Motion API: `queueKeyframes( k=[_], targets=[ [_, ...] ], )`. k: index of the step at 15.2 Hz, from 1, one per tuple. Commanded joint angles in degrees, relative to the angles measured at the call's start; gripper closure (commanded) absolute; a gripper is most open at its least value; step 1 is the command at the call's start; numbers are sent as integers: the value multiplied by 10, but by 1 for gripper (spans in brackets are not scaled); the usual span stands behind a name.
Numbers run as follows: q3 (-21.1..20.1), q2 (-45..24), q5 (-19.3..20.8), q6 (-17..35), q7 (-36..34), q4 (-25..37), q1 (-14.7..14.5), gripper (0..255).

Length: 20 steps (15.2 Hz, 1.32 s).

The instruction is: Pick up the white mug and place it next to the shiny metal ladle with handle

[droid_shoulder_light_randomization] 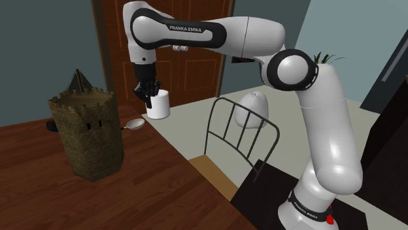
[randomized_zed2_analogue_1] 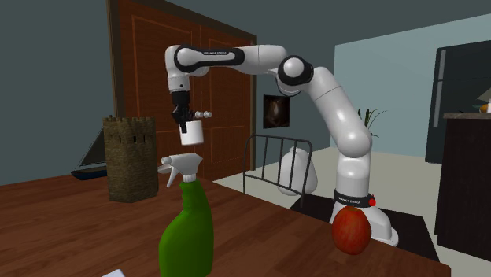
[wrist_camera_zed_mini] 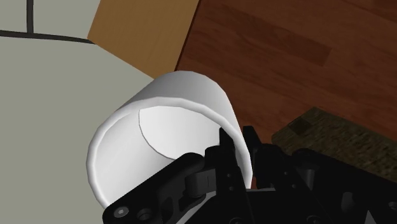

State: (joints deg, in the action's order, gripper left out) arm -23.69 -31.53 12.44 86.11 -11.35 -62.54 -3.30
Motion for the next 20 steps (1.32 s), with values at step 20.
queueKeyframes(
  k=[20],
  targets=[
    [4,-3,4,159,-10,-159,21,255]
  ],
)
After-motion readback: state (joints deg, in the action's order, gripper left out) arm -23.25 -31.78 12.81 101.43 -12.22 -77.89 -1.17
